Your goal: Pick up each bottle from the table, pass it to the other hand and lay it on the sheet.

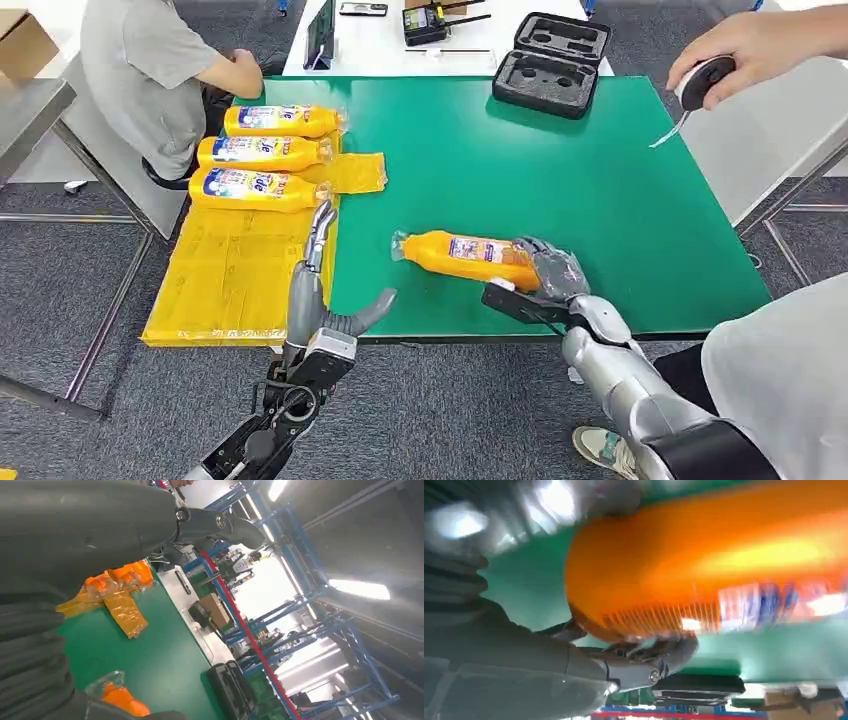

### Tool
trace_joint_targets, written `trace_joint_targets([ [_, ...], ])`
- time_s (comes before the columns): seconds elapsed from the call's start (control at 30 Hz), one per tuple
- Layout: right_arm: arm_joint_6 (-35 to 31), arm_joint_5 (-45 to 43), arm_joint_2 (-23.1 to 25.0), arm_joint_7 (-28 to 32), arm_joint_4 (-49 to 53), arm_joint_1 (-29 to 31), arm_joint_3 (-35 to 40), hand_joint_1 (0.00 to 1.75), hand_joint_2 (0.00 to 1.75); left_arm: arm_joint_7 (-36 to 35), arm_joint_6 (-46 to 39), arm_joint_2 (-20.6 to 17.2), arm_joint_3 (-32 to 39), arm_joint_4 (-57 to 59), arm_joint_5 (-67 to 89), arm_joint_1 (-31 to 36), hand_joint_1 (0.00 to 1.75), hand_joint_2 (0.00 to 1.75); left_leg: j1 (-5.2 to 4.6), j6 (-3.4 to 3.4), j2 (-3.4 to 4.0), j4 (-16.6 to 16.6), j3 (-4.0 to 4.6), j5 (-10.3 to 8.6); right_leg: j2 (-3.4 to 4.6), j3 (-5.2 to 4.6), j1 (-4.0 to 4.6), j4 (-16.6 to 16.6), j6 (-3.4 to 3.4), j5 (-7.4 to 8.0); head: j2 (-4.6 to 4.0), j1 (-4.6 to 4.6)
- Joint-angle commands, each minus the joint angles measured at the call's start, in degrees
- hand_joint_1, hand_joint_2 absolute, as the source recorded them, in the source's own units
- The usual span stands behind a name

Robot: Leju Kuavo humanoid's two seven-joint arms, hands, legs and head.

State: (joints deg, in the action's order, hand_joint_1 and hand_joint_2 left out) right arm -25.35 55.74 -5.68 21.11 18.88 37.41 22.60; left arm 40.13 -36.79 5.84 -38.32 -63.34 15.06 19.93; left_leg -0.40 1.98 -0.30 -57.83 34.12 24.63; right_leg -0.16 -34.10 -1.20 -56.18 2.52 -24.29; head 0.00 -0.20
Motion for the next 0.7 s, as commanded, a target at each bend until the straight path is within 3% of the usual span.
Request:
trace_joint_targets([
  [0.03,-2.3,0.6,0.3,-0.4,-3.1,0.8,-1.4,0.00,1.75,-0.1,-1.2,-1.6,-2.2,3.4,0.0,1.5,0.00,1.75,0.04,-0.09,0.02,0.0,-0.11,0.05,0.02,0.11,0.04,0.0,-0.08,-0.04,0.00,0.00],
  [0.2,-2.7,0.9,0.3,-0.7,-2.6,1.0,-1.5,0.00,1.75,-0.1,-1.6,-1.7,-2.1,3.4,0.2,1.4,0.00,1.75,0.13,-0.17,0.05,0.0,-0.26,0.11,0.03,0.28,0.14,0.1,-0.17,-0.08,0.00,0.02],
  [0.23,-2.6,0.8,0.3,-0.7,-2.5,1.0,-1.6,0.00,0.00,-0.1,-1.6,-1.8,-2.1,3.4,0.2,1.4,0.00,1.75,0.08,-0.13,0.04,0.0,-0.18,0.07,0.03,0.19,0.09,0.0,-0.13,-0.05,0.00,0.00],
  [0.7,-3.5,2.1,1.4,-1.2,-0.5,1.0,-1.6,0.00,0.00,-0.1,-1.7,-2.2,-0.5,3.2,1.3,0.5,0.00,1.75,0.09,-0.14,0.16,0.0,-0.20,0.11,0.14,0.18,0.10,0.0,-0.14,-0.05,0.00,0.02],
])
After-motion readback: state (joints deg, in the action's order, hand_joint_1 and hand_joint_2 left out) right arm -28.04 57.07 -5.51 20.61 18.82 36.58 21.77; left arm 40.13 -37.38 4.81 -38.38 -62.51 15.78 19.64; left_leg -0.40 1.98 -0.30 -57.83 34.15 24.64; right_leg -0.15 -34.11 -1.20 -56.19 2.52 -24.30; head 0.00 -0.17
